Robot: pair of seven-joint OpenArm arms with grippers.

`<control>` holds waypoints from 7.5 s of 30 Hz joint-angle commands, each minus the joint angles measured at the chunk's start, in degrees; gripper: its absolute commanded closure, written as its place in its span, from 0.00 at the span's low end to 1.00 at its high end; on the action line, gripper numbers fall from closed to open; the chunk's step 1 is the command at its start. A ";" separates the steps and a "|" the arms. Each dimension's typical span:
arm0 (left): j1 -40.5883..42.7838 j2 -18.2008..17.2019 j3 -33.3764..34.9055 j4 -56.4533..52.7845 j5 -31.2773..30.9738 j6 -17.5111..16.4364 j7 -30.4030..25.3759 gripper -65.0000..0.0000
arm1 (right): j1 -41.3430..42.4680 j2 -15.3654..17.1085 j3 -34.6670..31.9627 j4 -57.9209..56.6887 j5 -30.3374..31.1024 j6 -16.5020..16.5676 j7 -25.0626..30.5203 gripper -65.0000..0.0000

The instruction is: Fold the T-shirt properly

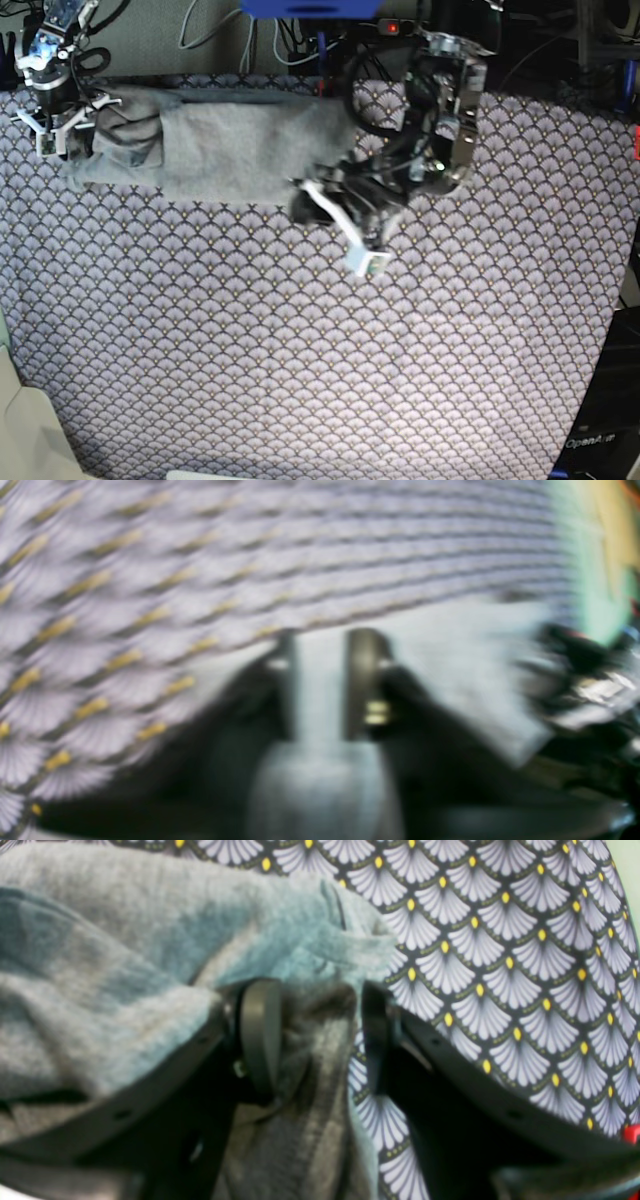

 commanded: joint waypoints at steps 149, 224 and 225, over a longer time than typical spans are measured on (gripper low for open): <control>-4.09 -16.91 -0.17 -12.26 -30.03 -0.45 -0.70 1.00 | 4.90 11.64 0.09 5.71 61.57 0.25 -69.14 1.00; -4.53 -16.12 -0.17 -14.02 -30.03 -0.63 -0.70 1.00 | 9.03 -12.36 -31.91 27.17 62.89 0.25 -76.18 1.00; -4.53 -16.21 -0.17 -14.02 -30.03 -0.63 -0.70 1.00 | 9.03 -12.36 -32.97 27.17 62.80 0.25 -75.30 1.00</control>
